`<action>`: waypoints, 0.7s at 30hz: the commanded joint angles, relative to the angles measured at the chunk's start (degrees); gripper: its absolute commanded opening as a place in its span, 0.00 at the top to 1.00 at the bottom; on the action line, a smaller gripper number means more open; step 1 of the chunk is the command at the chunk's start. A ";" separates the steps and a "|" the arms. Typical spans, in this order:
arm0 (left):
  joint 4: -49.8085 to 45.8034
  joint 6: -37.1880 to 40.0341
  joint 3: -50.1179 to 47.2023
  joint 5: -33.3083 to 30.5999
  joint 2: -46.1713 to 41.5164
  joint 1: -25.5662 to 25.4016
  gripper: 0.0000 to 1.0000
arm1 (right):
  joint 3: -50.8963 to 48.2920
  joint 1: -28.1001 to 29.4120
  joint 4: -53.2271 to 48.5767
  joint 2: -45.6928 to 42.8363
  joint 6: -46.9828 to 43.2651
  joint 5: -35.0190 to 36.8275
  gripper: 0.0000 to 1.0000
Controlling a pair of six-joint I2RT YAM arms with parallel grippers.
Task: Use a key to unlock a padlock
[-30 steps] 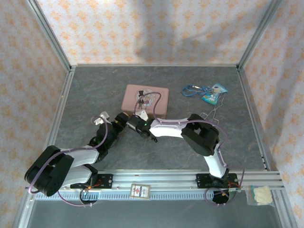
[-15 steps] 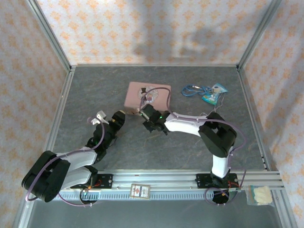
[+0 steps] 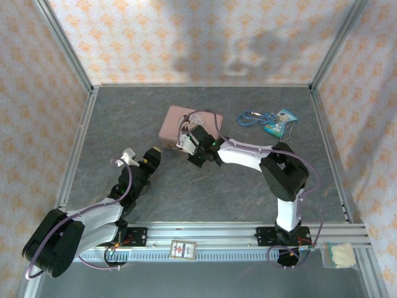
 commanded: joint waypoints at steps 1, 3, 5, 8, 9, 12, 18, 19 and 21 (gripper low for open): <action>1.96 0.52 -0.74 1.50 0.90 0.53 0.29 | 3.33 -0.34 -1.79 2.03 -4.46 -0.74 1.00; 3.17 0.46 -0.26 2.75 2.55 0.61 0.32 | 4.84 -0.42 -2.29 2.90 -5.13 -0.95 1.00; 5.99 0.20 0.25 4.06 5.03 0.52 0.35 | 6.37 -0.45 -2.58 3.65 -5.57 -1.59 1.00; 9.70 -0.56 1.99 5.96 10.19 0.48 0.38 | 8.69 -0.51 -3.45 4.79 -5.59 -3.11 1.00; 11.68 -1.04 2.56 6.52 12.28 0.53 0.39 | 9.36 -0.46 -3.75 5.22 -5.44 -3.66 1.00; 17.44 -2.46 4.40 8.07 18.69 0.53 0.42 | 11.24 -0.51 -4.31 6.23 -4.18 -5.76 1.00; 25.09 -4.74 8.45 10.09 28.60 0.57 0.43 | 12.66 -0.51 -4.63 7.91 -2.20 -7.94 1.00; 25.85 -5.01 9.06 10.37 29.72 0.48 0.43 | 12.70 -0.50 -4.49 8.03 -2.15 -8.19 1.00; 27.54 -5.75 9.66 10.58 31.58 0.53 0.43 | 12.82 -0.47 -3.93 8.36 -1.91 -8.63 1.00</action>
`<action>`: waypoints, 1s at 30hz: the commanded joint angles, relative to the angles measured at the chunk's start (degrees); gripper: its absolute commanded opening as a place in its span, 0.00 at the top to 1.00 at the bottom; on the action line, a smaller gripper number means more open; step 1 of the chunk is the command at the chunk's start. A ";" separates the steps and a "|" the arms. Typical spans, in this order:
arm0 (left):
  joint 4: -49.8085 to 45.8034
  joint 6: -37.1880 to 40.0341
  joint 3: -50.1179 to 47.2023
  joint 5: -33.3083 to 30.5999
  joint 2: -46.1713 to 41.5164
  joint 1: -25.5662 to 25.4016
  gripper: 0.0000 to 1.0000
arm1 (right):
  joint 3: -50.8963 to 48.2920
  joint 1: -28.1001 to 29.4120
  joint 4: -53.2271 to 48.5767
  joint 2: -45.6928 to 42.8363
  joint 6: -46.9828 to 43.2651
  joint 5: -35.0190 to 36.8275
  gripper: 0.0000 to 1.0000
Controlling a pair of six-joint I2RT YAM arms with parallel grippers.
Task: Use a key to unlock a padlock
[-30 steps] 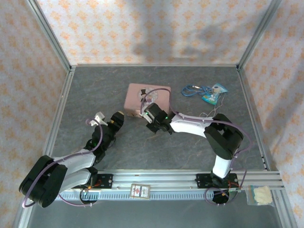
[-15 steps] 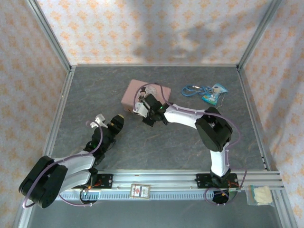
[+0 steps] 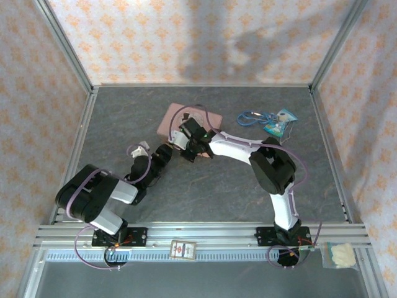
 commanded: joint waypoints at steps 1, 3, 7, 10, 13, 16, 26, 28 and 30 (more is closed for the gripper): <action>7.58 -2.06 1.44 1.35 2.40 0.51 0.43 | 2.00 -0.21 0.12 1.10 1.33 -2.60 1.00; 8.88 -2.70 1.01 0.79 2.94 0.55 0.43 | 3.11 -0.21 0.18 1.78 1.85 -3.86 1.00; 9.12 -3.01 -1.02 -1.00 1.46 0.53 0.42 | 4.02 -0.29 1.23 2.13 2.42 -7.49 1.00; 7.83 -2.49 -2.11 -2.27 -0.24 0.55 0.42 | 3.07 -0.46 2.97 1.52 1.93 -10.72 1.00; 6.29 -1.74 -1.82 -2.31 -0.81 0.61 0.42 | 0.93 -1.38 5.56 0.48 1.88 -14.07 1.00; 4.77 -0.57 -0.25 -2.41 0.63 0.64 0.43 | 0.65 -1.79 5.61 0.04 1.92 -14.21 1.00; 11.73 -1.05 5.41 0.57 12.06 0.63 0.79 | -1.16 -1.79 5.88 -1.20 2.26 -13.74 1.00; 12.57 -1.24 5.63 0.69 13.39 0.63 0.86 | -1.49 -1.83 6.17 -1.46 2.43 -13.74 1.00; 12.88 -1.17 5.63 0.58 14.15 0.69 0.96 | -1.67 -1.88 6.27 -1.69 2.60 -13.72 1.00</action>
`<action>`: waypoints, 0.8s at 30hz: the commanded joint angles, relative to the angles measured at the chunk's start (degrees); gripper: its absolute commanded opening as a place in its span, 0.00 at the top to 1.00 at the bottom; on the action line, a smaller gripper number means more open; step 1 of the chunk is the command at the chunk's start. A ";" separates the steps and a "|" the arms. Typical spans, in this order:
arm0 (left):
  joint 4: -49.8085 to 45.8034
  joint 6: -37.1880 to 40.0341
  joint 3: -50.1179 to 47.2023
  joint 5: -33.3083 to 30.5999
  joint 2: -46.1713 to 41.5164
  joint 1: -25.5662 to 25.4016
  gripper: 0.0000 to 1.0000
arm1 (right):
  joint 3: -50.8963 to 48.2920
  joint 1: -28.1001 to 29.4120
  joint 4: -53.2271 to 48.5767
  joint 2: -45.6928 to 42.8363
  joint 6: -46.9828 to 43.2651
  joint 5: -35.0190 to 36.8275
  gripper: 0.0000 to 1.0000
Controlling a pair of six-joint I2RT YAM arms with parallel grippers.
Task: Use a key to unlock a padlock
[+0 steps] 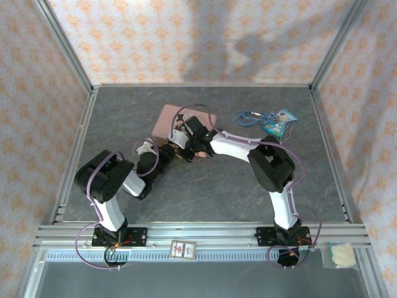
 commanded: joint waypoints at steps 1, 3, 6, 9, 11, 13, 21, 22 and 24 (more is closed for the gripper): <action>3.87 0.47 0.79 0.42 1.32 0.70 1.00 | -0.83 -0.21 1.21 -2.87 1.47 -2.19 1.00; 4.06 0.43 0.68 0.34 1.59 0.62 1.00 | -1.22 -0.21 1.70 -3.33 2.27 -1.63 1.00; 4.48 0.16 -0.12 -0.60 1.61 0.62 1.00 | -3.10 -0.21 3.57 -4.96 4.57 -1.17 0.95; 4.50 -0.36 -0.50 -1.37 1.85 0.63 1.00 | -6.02 -0.21 6.22 -7.80 8.17 -0.94 0.82; 6.52 -1.09 -0.75 -1.88 2.09 0.58 1.00 | -7.61 -0.26 7.39 -9.88 11.41 -0.06 0.73; 7.61 -1.96 -1.12 -2.53 2.23 0.62 1.00 | -8.93 -0.30 7.91 -12.24 14.46 0.66 0.59; 6.31 -2.18 -1.65 -6.87 0.95 -0.42 1.00 | -16.58 -1.09 16.13 -21.57 31.07 10.59 0.53; 6.02 -2.25 -1.61 -7.37 0.83 -0.61 1.00 | -16.34 -1.07 16.03 -21.50 33.20 13.45 0.53; 5.21 -2.81 -2.08 -9.72 0.32 -1.28 1.00 | -15.64 -1.10 15.56 -21.05 37.37 19.22 0.53</action>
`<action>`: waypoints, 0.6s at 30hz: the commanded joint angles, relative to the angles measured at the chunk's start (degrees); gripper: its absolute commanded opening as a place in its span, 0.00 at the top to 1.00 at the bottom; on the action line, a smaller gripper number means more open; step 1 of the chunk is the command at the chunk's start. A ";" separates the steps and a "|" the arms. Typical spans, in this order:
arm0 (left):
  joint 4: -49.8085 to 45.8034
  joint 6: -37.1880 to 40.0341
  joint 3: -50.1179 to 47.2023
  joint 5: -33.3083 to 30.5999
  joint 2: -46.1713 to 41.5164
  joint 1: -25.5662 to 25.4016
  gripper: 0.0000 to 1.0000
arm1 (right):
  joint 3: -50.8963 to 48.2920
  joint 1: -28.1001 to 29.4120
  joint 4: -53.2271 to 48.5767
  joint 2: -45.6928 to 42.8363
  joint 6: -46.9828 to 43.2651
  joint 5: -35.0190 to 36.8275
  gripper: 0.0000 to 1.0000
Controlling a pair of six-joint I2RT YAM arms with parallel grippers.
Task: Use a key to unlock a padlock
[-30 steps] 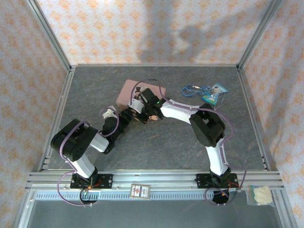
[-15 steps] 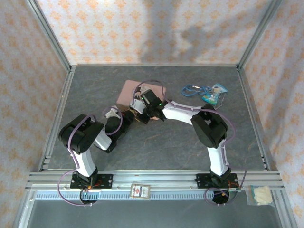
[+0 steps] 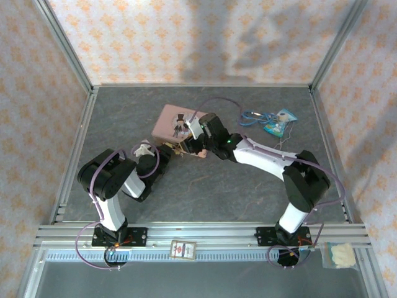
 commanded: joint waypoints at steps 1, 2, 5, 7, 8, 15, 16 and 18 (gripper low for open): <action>-0.02 -1.02 -0.64 -5.73 -1.45 -1.09 1.00 | -0.17 -0.24 2.41 0.14 11.45 11.81 0.54; -0.02 -1.39 -1.18 -7.06 -1.91 -1.30 1.00 | -0.65 -0.25 3.13 -0.07 12.77 13.38 0.54; 0.75 -1.94 -2.82 -8.49 -3.49 -1.50 1.00 | -1.39 -0.24 4.28 -0.65 14.40 15.56 0.54; -0.01 -1.51 -3.47 -7.90 -5.38 -1.44 1.00 | -1.11 -0.24 3.43 -0.78 14.77 17.15 0.54; -2.64 -1.05 -3.54 -7.01 -6.72 -1.48 1.00 | -1.28 -0.24 3.08 -1.12 14.90 18.59 0.53; -16.69 4.56 -4.59 3.50 -18.35 -2.17 1.00 | -7.97 -1.93 6.01 -6.71 18.00 26.31 0.07; -21.38 6.17 -4.10 4.75 -20.66 -2.75 1.00 | -9.07 -2.48 6.42 -7.41 18.65 26.79 0.00; -31.72 9.57 -2.44 4.50 -25.56 -5.30 1.00 | -10.82 -3.56 6.62 -8.48 19.80 27.33 0.00</action>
